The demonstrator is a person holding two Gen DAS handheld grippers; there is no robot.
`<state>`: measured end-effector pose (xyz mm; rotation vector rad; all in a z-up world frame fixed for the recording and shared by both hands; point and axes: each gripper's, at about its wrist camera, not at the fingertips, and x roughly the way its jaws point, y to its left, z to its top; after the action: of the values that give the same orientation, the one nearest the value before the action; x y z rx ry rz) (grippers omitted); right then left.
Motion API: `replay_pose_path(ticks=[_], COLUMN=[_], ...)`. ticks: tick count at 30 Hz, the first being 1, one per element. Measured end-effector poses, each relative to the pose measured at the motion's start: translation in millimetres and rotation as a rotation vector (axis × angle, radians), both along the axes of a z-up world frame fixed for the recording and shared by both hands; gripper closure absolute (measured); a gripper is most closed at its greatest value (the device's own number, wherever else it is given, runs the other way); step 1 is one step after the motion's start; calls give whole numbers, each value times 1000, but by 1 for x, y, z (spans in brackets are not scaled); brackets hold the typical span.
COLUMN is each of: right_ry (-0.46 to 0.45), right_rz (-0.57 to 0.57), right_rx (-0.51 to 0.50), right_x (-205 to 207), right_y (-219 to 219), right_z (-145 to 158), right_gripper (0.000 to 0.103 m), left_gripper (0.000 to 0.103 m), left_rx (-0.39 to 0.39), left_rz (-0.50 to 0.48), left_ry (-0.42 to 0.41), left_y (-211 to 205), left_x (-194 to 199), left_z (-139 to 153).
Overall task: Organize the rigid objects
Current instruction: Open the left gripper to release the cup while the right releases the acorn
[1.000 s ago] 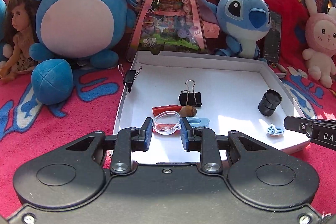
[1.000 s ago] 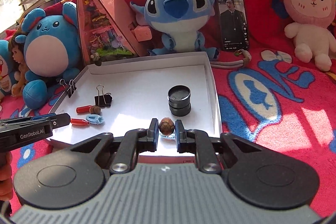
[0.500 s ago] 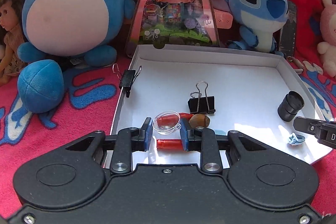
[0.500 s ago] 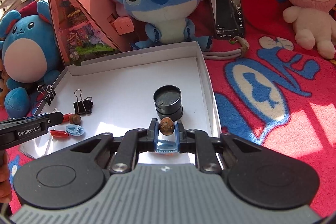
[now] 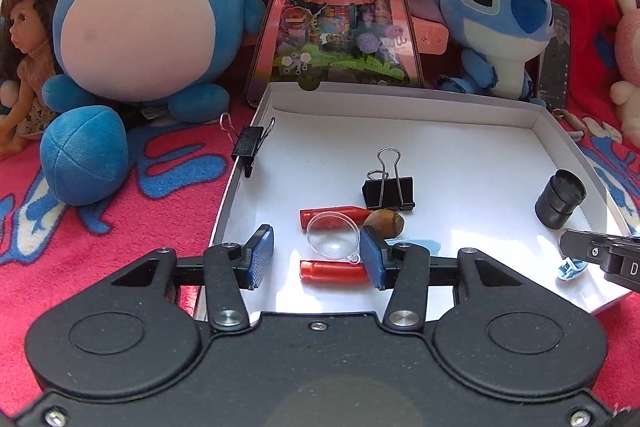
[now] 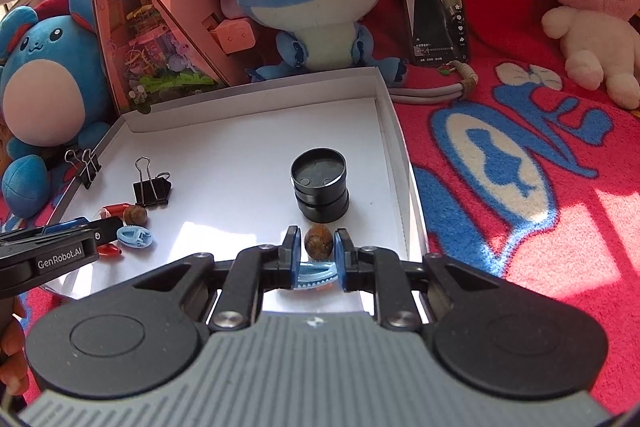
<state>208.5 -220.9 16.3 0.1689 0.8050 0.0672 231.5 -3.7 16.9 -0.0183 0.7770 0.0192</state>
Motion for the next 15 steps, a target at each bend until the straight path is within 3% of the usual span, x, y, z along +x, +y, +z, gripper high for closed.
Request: replay_pose_path(ticks=[1,4,10,15], right_ry=[-3,-16,-81,-121], right_rz=[2,11,45,62], right_rx=[-1,-2,-40,-67], right_x=[-1,-6,-26,-36], right_y=[0,1,7,13], right_z=[1,3,11,18], right_gripper=[76,60,46,39], left_gripper=[53,44,29,25], left_rx=[3,2,-14,1], left_rz=[-2,-3,-27,-48], left_ry=[-3,-13,-46,-68], left_y=[0,1,1,-4], left_x=[-2,-8,-27,-39], left_z=[1,5,16,25])
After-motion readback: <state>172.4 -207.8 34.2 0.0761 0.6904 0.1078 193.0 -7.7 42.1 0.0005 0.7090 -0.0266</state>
